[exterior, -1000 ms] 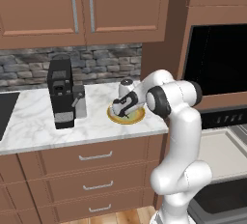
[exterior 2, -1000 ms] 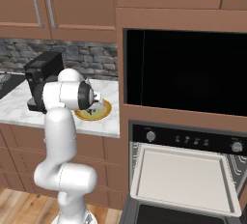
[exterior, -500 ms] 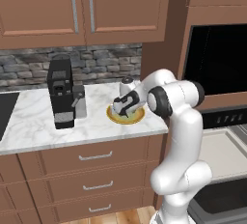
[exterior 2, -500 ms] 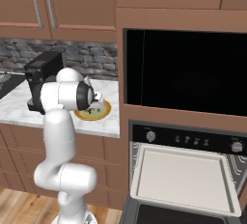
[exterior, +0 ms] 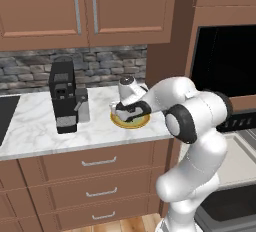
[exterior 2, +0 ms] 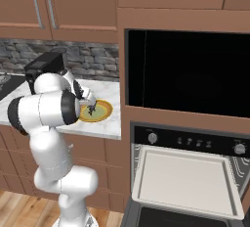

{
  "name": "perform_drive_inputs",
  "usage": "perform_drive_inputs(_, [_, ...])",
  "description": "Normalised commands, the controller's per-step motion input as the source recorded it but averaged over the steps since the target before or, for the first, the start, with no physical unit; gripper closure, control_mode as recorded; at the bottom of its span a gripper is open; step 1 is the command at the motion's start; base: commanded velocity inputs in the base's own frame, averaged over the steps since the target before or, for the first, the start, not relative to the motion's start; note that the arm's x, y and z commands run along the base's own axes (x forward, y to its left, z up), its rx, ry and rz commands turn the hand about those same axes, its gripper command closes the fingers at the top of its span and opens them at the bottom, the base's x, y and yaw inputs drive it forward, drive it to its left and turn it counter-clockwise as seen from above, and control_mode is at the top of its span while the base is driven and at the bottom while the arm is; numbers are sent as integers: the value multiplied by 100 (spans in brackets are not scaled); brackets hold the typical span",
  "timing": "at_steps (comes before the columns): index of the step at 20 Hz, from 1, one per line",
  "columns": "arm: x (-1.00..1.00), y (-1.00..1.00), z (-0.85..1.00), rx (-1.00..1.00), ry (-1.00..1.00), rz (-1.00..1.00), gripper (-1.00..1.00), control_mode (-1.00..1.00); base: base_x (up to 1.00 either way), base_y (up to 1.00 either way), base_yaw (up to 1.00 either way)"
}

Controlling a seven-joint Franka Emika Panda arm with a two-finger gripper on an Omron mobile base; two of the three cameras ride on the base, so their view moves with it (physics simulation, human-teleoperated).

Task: Take the fish from the oven and place it on the plate on the counter.

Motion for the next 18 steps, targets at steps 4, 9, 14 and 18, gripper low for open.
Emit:
perform_drive_inputs(4, [-95, 8, 83, 0, -23, -13, -100, -100, 0, 0, 0])
perform_drive_inputs(9, [-100, 2, 99, 0, -6, -11, -100, -100, 0, 0, 0])
perform_drive_inputs(14, [-100, 0, 100, 0, 0, -8, -100, -100, 0, 0, 0])
perform_drive_inputs(18, [-100, 0, 100, 0, 0, -4, -100, -100, 0, 0, 0])
